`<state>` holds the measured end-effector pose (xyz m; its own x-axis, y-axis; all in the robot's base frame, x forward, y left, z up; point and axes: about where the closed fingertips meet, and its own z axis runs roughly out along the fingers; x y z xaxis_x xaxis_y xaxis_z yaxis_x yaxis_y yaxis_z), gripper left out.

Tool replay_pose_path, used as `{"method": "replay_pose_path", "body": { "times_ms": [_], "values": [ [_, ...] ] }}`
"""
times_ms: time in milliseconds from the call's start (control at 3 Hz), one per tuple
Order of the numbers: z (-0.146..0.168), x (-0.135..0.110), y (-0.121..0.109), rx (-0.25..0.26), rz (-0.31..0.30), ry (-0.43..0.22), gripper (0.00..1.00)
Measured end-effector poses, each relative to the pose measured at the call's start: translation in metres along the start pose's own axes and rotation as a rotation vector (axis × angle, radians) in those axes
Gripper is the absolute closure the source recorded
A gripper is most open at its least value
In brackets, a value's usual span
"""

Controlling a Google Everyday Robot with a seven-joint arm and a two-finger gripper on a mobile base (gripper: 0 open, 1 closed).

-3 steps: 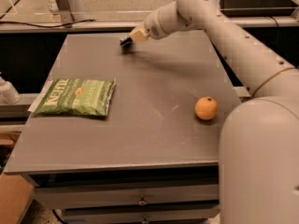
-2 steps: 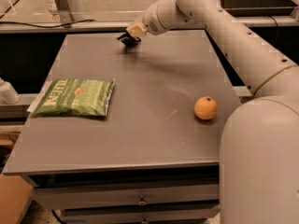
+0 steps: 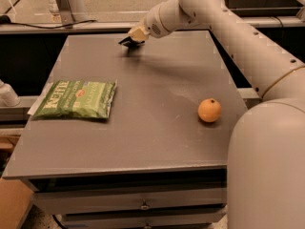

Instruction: Move rxbar blueberry near green jalapeno chip bag

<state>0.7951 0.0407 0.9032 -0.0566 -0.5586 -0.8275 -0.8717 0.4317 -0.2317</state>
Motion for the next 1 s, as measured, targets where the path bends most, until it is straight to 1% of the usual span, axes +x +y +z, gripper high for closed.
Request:
{"method": "replay_pose_path", "body": {
  "times_ms": [333, 667, 1000],
  "values": [
    [-0.057, -0.019, 0.037, -0.025, 0.025, 0.038, 1.0],
    [-0.057, -0.019, 0.038, -0.025, 0.025, 0.038, 1.0],
    [-0.045, -0.025, 0.036, -0.051, 0.012, 0.017, 1.0]
  ]
}}
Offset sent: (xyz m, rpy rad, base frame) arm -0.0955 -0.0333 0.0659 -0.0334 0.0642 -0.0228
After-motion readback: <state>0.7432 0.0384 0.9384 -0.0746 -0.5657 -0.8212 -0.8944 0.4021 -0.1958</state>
